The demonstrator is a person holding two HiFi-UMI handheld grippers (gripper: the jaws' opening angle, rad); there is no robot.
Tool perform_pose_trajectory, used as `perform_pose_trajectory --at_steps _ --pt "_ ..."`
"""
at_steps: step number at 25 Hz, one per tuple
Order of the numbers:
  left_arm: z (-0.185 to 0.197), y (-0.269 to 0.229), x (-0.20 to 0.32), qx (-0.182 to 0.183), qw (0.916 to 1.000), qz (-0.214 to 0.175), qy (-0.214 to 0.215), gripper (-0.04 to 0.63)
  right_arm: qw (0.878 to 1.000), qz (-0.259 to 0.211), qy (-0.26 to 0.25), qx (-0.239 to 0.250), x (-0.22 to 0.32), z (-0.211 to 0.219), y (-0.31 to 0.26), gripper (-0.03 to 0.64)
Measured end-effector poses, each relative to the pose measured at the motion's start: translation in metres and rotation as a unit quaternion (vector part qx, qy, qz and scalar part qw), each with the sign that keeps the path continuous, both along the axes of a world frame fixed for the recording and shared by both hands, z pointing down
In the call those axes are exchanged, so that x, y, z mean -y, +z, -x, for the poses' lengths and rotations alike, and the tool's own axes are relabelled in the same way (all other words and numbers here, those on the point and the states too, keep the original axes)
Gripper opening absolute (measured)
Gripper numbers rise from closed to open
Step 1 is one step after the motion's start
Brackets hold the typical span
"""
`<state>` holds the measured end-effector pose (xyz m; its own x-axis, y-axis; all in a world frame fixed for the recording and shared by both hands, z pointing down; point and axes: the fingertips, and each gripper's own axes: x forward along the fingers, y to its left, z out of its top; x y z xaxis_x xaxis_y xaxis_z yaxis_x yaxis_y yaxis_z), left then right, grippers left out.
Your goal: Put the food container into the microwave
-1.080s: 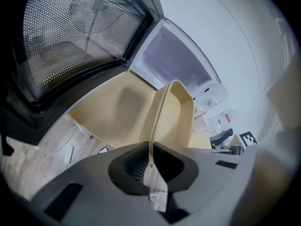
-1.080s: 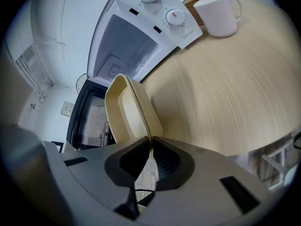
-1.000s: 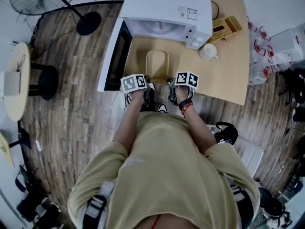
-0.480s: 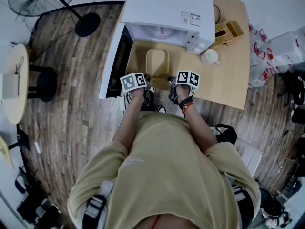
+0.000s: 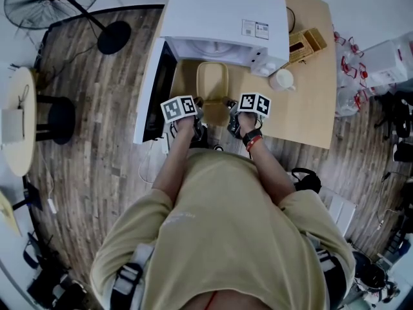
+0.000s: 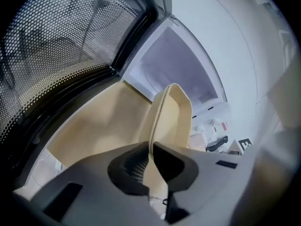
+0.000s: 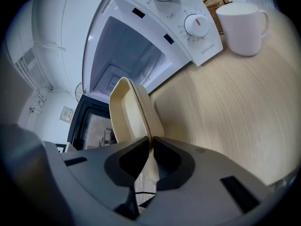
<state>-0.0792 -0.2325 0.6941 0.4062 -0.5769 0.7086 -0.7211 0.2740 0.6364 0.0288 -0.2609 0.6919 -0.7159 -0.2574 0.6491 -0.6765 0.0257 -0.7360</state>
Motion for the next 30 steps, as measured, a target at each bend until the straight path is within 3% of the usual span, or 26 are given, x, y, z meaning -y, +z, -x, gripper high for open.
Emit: perform_pose_trajectory --at_steps 30 --pt "0.021 -0.011 0.094 -0.004 0.9993 -0.031 0.019 0.046 0.997 -0.038 0.069 0.020 0.089 0.019 -0.016 0.051"
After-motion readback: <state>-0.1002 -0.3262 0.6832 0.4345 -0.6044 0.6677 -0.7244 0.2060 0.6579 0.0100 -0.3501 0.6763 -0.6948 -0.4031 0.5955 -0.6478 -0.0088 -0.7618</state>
